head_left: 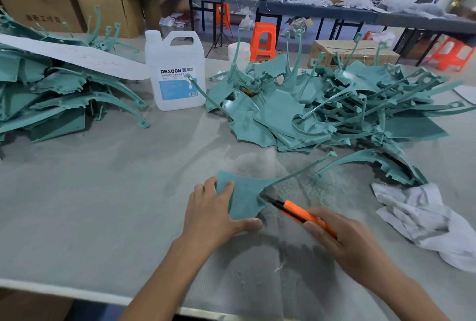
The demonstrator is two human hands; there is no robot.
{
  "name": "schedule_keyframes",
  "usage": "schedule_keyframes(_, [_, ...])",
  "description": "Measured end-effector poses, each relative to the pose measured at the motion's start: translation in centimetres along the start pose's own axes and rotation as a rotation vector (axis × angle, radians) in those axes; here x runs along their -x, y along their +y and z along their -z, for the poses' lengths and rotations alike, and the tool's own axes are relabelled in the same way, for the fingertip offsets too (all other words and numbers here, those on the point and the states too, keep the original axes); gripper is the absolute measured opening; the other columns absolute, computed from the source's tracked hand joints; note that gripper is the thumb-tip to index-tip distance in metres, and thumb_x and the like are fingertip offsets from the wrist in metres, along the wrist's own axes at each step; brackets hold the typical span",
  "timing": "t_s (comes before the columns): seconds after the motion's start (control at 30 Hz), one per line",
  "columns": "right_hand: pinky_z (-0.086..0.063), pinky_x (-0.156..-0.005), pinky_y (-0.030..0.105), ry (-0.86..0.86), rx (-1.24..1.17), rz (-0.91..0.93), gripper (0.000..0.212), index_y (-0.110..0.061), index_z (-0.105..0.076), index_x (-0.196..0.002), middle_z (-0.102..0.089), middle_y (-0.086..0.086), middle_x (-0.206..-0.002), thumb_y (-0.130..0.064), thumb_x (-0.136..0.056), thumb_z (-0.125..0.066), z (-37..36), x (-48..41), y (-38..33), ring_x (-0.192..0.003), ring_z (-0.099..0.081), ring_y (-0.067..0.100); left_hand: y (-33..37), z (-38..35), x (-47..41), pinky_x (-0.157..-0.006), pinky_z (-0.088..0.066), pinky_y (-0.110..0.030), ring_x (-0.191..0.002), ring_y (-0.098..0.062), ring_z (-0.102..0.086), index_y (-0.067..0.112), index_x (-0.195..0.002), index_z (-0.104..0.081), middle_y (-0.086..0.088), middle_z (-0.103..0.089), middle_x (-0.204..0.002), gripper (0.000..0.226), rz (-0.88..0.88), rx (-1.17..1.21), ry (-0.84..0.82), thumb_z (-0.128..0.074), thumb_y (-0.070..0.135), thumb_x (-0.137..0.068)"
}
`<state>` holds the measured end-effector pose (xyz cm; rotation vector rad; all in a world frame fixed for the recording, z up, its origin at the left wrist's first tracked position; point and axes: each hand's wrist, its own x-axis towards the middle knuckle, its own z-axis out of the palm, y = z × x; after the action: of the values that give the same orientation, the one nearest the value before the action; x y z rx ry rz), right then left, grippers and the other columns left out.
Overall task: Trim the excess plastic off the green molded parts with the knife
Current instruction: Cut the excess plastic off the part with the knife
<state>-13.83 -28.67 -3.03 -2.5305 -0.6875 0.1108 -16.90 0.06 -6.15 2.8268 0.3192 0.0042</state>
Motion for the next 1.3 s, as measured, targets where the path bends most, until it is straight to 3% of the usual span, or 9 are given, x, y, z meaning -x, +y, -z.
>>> schedule_keyframes(0.13, [-0.05,-0.068,0.029,-0.003,-0.016,-0.005,0.026,-0.054,-0.055,-0.106,-0.059,-0.017,-0.088,-0.067,-0.091,-0.039,-0.8,0.9,-0.2,-0.077,-0.059,0.004,-1.1,-0.6,-0.1,-0.11,-0.024,-0.03,-0.125,-0.015,-0.018,0.039,-0.156,-0.027,0.009,-0.019,-0.142,0.128,-0.047,0.088,-0.014,-0.032,0.108,-0.048])
schedule_keyframes(0.27, [-0.049,-0.07,0.029,-0.012,0.04,-0.024,0.032,-0.052,-0.054,-0.107,-0.058,-0.019,-0.09,-0.069,-0.09,-0.033,-1.1,1.1,-0.2,-0.079,-0.058,0.003,-1.2,-1.1,0.2,-0.114,-0.014,-0.036,-0.141,-0.015,-0.009,0.045,-0.155,-0.023,0.007,-0.011,-0.159,0.117,-0.047,0.066,0.02,-0.028,0.105,-0.054])
schedule_keyframes(0.37, [-0.049,-0.067,0.032,0.049,0.085,-0.077,0.043,-0.042,-0.059,-0.109,-0.058,-0.016,-0.086,-0.068,-0.089,-0.031,-0.7,0.5,0.1,-0.075,-0.059,0.006,-1.2,-1.1,0.1,-0.114,-0.01,-0.039,-0.148,-0.013,-0.001,0.046,-0.155,-0.017,0.008,-0.001,-0.166,0.117,-0.056,0.049,-0.015,-0.024,0.106,-0.055])
schedule_keyframes(0.57, [-0.048,-0.067,0.026,-0.058,0.1,-0.034,0.044,-0.051,-0.051,-0.114,-0.057,-0.02,-0.09,-0.076,-0.087,-0.026,-0.9,1.0,-0.2,-0.079,-0.058,0.004,-1.1,-1.0,0.1,-0.115,-0.011,-0.04,-0.144,-0.016,-0.005,0.047,-0.155,-0.019,0.009,-0.005,-0.165,0.117,-0.035,0.052,-0.012,-0.025,0.106,-0.053])
schedule_keyframes(0.77, [-0.049,-0.071,0.029,-0.017,0.19,-0.06,0.047,-0.049,-0.054,-0.123,-0.059,-0.018,-0.099,-0.068,-0.091,-0.026,-1.5,1.2,-0.6,-0.088,-0.062,0.009,-0.9,-1.3,-0.1,-0.113,-0.011,-0.039,-0.143,-0.018,-0.007,0.046,-0.154,-0.021,0.007,-0.008,-0.165,0.117,-0.011,0.035,0.015,-0.023,0.107,-0.054])
schedule_keyframes(0.87, [-0.047,-0.067,0.029,0.017,0.136,-0.064,0.047,-0.046,-0.058,-0.119,-0.059,-0.019,-0.093,-0.068,-0.09,-0.029,-1.6,1.3,-0.5,-0.081,-0.061,0.007,-0.8,-1.3,-0.1,-0.113,-0.013,-0.04,-0.143,-0.019,-0.009,0.046,-0.154,-0.022,0.005,-0.011,-0.164,0.118,-0.003,0.02,0.025,-0.02,0.107,-0.053])
schedule_keyframes(1.07, [-0.047,-0.058,0.028,0.15,-0.036,-0.104,0.022,-0.049,-0.054,-0.1,-0.061,-0.018,-0.086,-0.064,-0.092,-0.04,-1.5,1.5,0.3,-0.07,-0.06,0.005,-0.9,-1.6,0.0,-0.113,-0.014,-0.041,-0.143,-0.021,-0.011,0.046,-0.154,-0.023,0.004,-0.012,-0.164,0.119,-0.005,0.018,0.046,-0.017,0.108,-0.053])
schedule_keyframes(1.3, [-0.052,-0.064,0.038,0.096,0.01,-0.115,0.043,-0.038,-0.059,-0.105,-0.062,-0.01,-0.076,-0.069,-0.09,-0.032,-1.6,0.5,0.3,-0.067,-0.06,0.007,-1.1,-1.8,-0.1,-0.113,-0.015,-0.042,-0.143,-0.021,-0.012,0.045,-0.154,-0.023,0.003,-0.013,-0.164,0.118,-0.014,0.019,0.056,-0.017,0.108,-0.055])
